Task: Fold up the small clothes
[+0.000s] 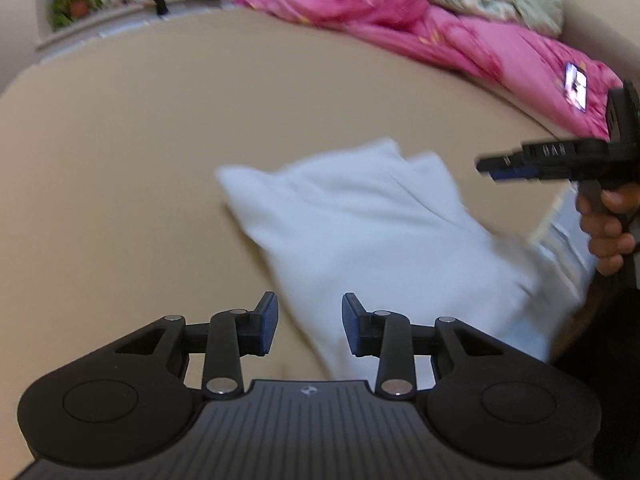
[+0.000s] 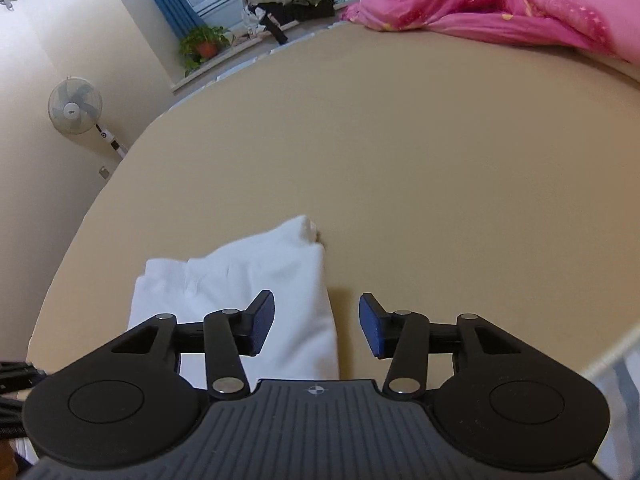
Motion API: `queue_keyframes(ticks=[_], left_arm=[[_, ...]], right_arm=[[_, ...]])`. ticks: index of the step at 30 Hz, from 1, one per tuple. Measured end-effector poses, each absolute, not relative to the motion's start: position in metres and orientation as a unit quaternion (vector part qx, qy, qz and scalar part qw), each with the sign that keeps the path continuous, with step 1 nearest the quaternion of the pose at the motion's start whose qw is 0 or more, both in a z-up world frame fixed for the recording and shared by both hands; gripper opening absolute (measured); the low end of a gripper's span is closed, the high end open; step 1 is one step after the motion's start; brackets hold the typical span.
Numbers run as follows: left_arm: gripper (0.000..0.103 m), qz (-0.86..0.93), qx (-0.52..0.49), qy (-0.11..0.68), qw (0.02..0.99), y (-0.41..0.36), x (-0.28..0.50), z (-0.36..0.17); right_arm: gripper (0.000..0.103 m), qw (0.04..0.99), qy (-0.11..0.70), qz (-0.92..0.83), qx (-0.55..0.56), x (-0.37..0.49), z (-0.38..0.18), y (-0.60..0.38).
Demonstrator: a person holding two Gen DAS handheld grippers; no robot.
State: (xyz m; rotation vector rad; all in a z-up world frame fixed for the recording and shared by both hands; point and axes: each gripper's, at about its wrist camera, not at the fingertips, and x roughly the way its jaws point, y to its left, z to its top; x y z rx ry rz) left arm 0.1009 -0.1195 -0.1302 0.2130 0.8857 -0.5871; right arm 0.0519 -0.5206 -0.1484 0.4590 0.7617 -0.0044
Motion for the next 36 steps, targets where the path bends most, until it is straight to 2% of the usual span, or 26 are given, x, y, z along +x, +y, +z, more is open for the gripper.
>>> queue_keyframes(ticks=[5,7,8,9,10,11,14,16,17,18,19,20,21,24,29,34,35,36], left_arm=[[0.039,-0.256,-0.013,0.428,0.866,-0.085,0.128,-0.154],[0.039,-0.248,-0.018,0.441,0.863,-0.085,0.131,-0.154],[0.04,-0.259,-0.017,0.428,0.866,-0.086,0.129,-0.15],[0.044,-0.275,-0.015,0.416,0.867,-0.088,0.128,-0.145],[0.046,-0.289,-0.017,0.409,0.865,-0.089,0.127,-0.142],[0.05,-0.295,-0.024,0.409,0.863,-0.088,0.127,-0.139],[0.053,-0.302,-0.05,0.43,0.85,-0.101,0.132,-0.147],[0.059,-0.303,-0.061,0.441,0.843,-0.108,0.14,-0.154],[0.065,-0.303,-0.069,0.447,0.839,-0.111,0.144,-0.161],[0.07,-0.301,-0.078,0.456,0.834,-0.114,0.15,-0.167],[0.072,-0.297,-0.088,0.465,0.829,-0.118,0.157,-0.175],[0.072,-0.293,-0.098,0.474,0.824,-0.116,0.162,-0.181],[0.072,-0.289,-0.112,0.486,0.817,-0.117,0.168,-0.188],[0.072,-0.284,-0.138,0.505,0.803,-0.112,0.181,-0.201],[0.072,-0.284,-0.173,0.525,0.783,-0.117,0.194,-0.22],[0.072,-0.28,-0.196,0.517,0.785,-0.122,0.197,-0.234],[0.07,-0.279,-0.198,0.514,0.787,-0.123,0.198,-0.235],[0.056,-0.278,-0.196,0.509,0.79,-0.125,0.197,-0.236]], right_arm=[[0.053,0.887,0.396,-0.02,0.238,0.101,-0.173,-0.521],[0.052,0.877,0.401,-0.008,0.263,0.114,-0.181,-0.523],[0.048,0.872,0.403,-0.002,0.278,0.119,-0.185,-0.525],[0.02,0.867,0.4,0.002,0.297,0.122,-0.188,-0.528],[0.002,0.865,0.391,0.002,0.314,0.122,-0.189,-0.531],[0.004,0.869,0.374,-0.01,0.325,0.121,-0.188,-0.535],[0.003,0.865,0.359,-0.05,0.347,0.117,-0.193,-0.545],[0.005,0.859,0.382,-0.083,0.331,0.12,-0.203,-0.546],[0.01,0.859,0.387,-0.097,0.321,0.12,-0.204,-0.545],[0.019,0.863,0.388,-0.112,0.303,0.118,-0.202,-0.544],[0.03,0.868,0.385,-0.115,0.292,0.115,-0.198,-0.544],[0.054,0.87,0.379,-0.102,0.298,0.11,-0.196,-0.546],[0.067,0.869,0.373,-0.076,0.318,0.104,-0.195,-0.548],[0.071,0.854,0.387,-0.006,0.346,0.097,-0.202,-0.546],[0.073,0.842,0.45,0.035,0.295,0.099,-0.224,-0.53],[0.075,0.84,0.446,0.04,0.307,0.099,-0.23,-0.529],[0.072,0.839,0.446,0.044,0.309,0.098,-0.225,-0.525],[0.069,0.84,0.445,0.049,0.306,0.1,-0.226,-0.52]])
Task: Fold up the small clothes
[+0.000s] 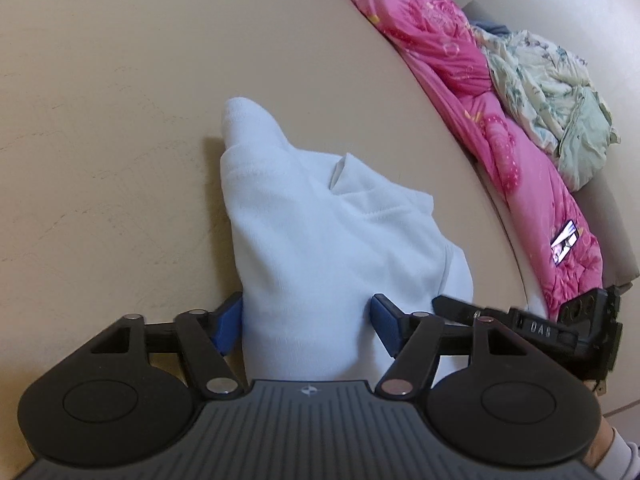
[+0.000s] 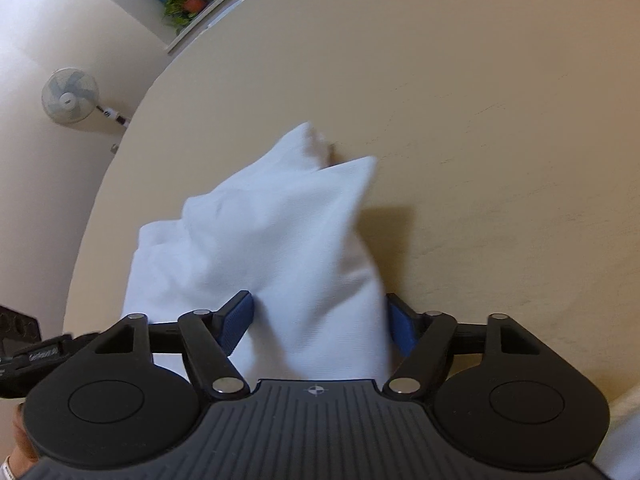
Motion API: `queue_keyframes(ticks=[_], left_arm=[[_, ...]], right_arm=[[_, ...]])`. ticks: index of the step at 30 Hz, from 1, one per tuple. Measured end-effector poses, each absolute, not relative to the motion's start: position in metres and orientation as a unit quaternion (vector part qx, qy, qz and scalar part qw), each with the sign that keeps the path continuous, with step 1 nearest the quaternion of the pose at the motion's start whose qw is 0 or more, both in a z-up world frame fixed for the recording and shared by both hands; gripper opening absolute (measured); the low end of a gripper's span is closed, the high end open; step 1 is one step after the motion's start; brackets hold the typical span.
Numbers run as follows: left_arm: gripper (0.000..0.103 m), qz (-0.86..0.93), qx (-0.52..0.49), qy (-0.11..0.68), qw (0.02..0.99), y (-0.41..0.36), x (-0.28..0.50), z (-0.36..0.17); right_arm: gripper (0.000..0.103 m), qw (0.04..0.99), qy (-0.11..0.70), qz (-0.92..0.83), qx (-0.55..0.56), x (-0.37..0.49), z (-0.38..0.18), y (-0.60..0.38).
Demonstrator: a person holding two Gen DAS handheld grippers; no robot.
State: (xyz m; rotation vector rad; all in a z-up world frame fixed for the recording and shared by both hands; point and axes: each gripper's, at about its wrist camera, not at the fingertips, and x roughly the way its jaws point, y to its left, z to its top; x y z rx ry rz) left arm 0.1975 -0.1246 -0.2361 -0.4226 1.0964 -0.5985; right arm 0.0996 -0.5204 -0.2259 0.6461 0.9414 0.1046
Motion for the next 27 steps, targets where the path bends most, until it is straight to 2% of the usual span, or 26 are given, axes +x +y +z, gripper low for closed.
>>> queue_keyframes(ticks=[1,2,3,6,9,11,13,14,15,16,17,18,20,23,25,26,27], left_arm=[[0.048,-0.277,-0.186,0.506,0.795,-0.127,0.197,-0.236],[0.039,-0.278,-0.175,0.502,0.8,-0.129,0.197,-0.234],[0.033,-0.283,-0.169,0.498,0.802,-0.13,0.197,-0.23],[0.032,-0.282,-0.134,0.472,0.825,-0.132,0.192,-0.199],[0.032,-0.268,-0.115,0.407,0.866,-0.111,0.194,-0.157],[0.034,-0.263,-0.118,0.358,0.888,-0.087,0.198,-0.131],[0.043,-0.247,-0.131,0.316,0.906,-0.063,0.207,-0.112],[0.061,-0.228,-0.137,0.301,0.916,-0.052,0.211,-0.108],[0.078,-0.2,-0.139,0.293,0.924,-0.041,0.217,-0.108],[0.079,-0.176,-0.145,0.299,0.927,-0.03,0.225,-0.111],[0.076,-0.164,-0.155,0.317,0.921,-0.019,0.231,-0.117],[0.072,-0.156,-0.173,0.341,0.911,-0.009,0.236,-0.125],[0.071,-0.146,-0.201,0.39,0.887,0.003,0.24,-0.139],[0.071,-0.129,-0.18,0.451,0.865,-0.001,0.241,-0.159],[0.071,-0.141,-0.175,0.488,0.844,-0.012,0.243,-0.174],[0.065,-0.146,-0.177,0.507,0.831,-0.017,0.245,-0.182],[0.053,-0.148,-0.175,0.528,0.818,-0.024,0.247,-0.191]], right_arm=[[0.065,0.843,0.445,0.054,0.297,0.102,-0.225,-0.514],[0.056,0.848,0.443,0.054,0.287,0.103,-0.223,-0.504],[0.043,0.851,0.441,0.054,0.28,0.104,-0.222,-0.499],[0.03,0.854,0.418,0.053,0.304,0.11,-0.217,-0.491],[0.026,0.867,0.36,0.089,0.333,0.118,-0.196,-0.478],[0.026,0.884,0.316,0.12,0.322,0.124,-0.177,-0.462],[0.027,0.895,0.273,0.151,0.317,0.134,-0.16,-0.444],[0.031,0.9,0.259,0.157,0.312,0.142,-0.153,-0.437],[0.04,0.907,0.249,0.151,0.305,0.153,-0.149,-0.431],[0.047,0.911,0.249,0.135,0.301,0.162,-0.149,-0.428],[0.06,0.913,0.257,0.109,0.298,0.171,-0.151,-0.429],[0.062,0.912,0.269,0.084,0.297,0.18,-0.156,-0.431],[0.062,0.904,0.304,0.046,0.296,0.192,-0.168,-0.431],[0.062,0.88,0.336,0.068,0.33,0.195,-0.18,-0.428],[0.063,0.873,0.37,0.086,0.307,0.199,-0.187,-0.414],[0.063,0.869,0.393,0.084,0.287,0.203,-0.194,-0.407],[0.055,0.863,0.422,0.078,0.267,0.207,-0.203,-0.401]])
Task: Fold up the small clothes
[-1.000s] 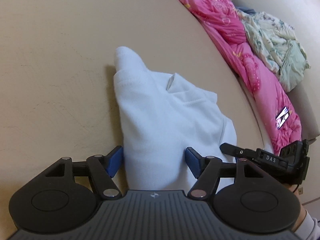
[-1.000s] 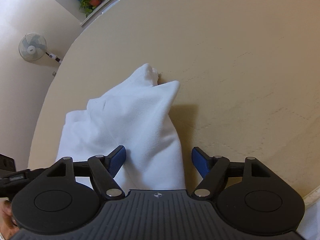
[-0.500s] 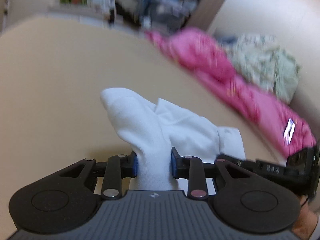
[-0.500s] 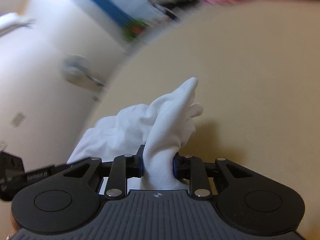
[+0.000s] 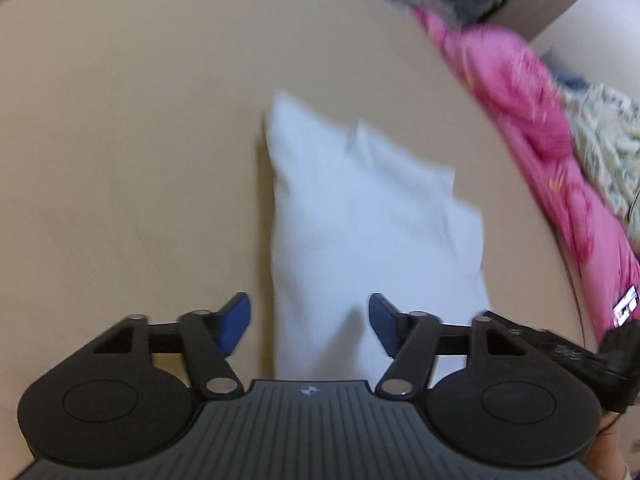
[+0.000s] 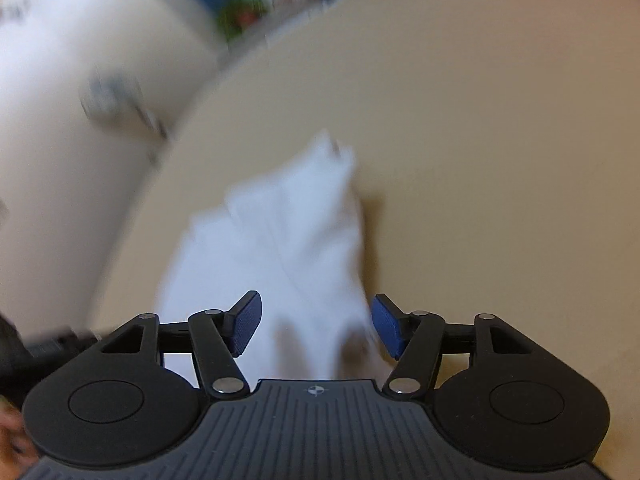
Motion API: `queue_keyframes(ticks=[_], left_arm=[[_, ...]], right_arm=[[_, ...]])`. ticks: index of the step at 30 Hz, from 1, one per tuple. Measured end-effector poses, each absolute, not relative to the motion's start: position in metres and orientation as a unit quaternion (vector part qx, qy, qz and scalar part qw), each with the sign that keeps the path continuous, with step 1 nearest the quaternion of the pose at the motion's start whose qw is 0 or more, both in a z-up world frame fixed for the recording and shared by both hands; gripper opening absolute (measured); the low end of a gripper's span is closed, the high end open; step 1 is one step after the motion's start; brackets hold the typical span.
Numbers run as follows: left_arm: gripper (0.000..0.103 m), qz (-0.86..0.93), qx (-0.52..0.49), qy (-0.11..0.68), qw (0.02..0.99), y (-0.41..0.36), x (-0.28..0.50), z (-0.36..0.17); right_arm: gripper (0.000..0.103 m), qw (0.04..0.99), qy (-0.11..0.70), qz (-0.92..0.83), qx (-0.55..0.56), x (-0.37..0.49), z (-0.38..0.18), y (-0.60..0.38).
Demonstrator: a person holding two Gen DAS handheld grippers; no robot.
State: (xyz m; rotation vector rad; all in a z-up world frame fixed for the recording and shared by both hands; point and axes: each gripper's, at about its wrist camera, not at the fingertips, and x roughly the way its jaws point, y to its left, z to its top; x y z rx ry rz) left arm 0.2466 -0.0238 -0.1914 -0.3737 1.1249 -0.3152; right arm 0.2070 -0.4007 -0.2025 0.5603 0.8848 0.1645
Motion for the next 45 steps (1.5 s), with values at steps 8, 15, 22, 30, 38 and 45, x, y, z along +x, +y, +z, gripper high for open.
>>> queue_keyframes(ticks=[8,15,22,30,38,45], left_arm=[[0.045,-0.134,-0.089,0.489,0.857,-0.049,0.205,-0.166],[0.054,-0.103,0.054,0.485,0.867,-0.096,0.164,-0.168],[0.072,-0.055,0.118,0.486,0.864,-0.099,0.122,-0.181],[0.096,-0.011,0.133,0.337,0.932,-0.102,-0.002,-0.102],[0.103,0.012,0.094,0.304,0.948,-0.112,-0.084,-0.076],[0.103,0.033,0.052,0.325,0.944,-0.107,-0.104,-0.101]], right_arm=[[0.025,0.858,0.414,0.057,0.3,0.179,-0.2,-0.409],[0.042,0.871,0.438,0.019,0.22,0.137,-0.204,-0.414],[0.046,0.87,0.466,-0.05,0.153,0.098,-0.203,-0.413],[0.07,0.95,0.289,-0.026,0.112,-0.023,-0.116,-0.392],[0.088,0.971,0.238,0.013,0.033,-0.115,-0.1,-0.349],[0.095,0.966,0.251,-0.009,0.062,-0.133,-0.09,-0.336]])
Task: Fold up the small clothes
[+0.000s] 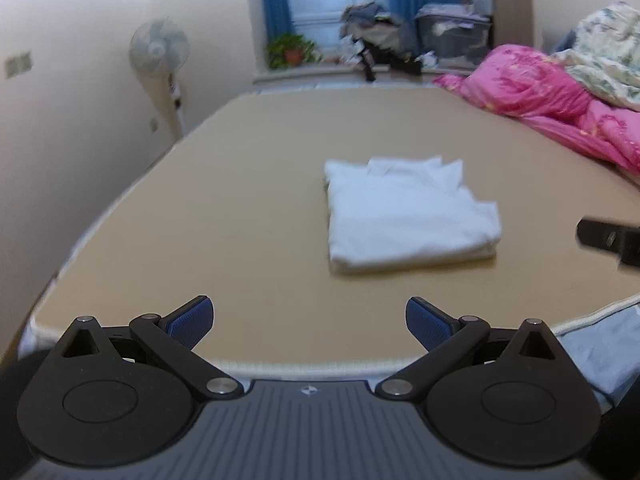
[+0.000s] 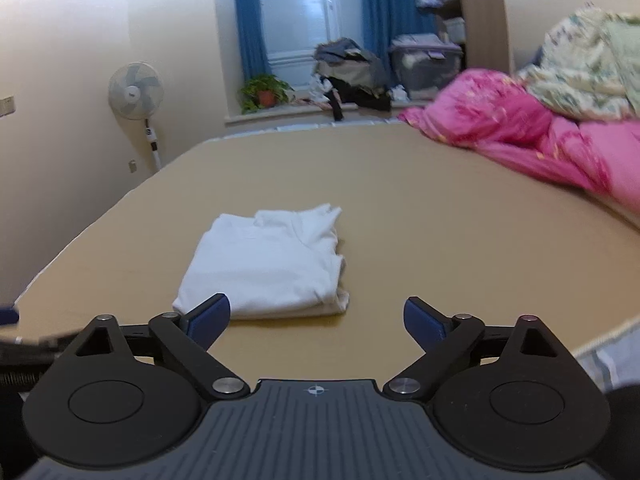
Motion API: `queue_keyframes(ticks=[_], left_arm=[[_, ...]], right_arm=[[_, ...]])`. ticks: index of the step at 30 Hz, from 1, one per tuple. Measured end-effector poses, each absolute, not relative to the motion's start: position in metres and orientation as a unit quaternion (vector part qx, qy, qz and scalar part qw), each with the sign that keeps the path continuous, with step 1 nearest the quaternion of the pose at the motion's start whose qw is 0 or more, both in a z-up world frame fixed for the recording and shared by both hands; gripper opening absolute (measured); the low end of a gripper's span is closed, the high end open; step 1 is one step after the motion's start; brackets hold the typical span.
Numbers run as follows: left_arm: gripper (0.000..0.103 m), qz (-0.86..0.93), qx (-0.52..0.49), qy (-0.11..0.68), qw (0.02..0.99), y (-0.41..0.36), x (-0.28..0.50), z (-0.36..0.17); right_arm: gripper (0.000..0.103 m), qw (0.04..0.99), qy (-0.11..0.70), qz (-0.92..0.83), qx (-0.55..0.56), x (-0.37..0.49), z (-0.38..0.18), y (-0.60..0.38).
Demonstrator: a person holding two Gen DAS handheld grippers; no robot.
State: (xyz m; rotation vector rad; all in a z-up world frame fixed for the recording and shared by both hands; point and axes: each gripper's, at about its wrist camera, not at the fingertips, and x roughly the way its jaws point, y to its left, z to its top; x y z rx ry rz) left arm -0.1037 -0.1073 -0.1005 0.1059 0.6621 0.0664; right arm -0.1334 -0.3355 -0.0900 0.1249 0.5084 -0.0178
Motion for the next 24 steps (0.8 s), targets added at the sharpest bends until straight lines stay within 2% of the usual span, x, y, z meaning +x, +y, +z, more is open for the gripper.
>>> queue_keyframes(ticks=[3,24], left_arm=[[0.103,0.034,0.017,0.367,0.93,-0.104,-0.091,-0.107],[0.103,0.005,0.002,0.339,0.941,-0.099,-0.096,-0.097]], right_arm=[[0.095,0.961,0.265,-0.009,0.071,-0.116,-0.098,-0.333],[0.099,0.965,0.26,0.019,0.012,-0.108,-0.109,-0.301]])
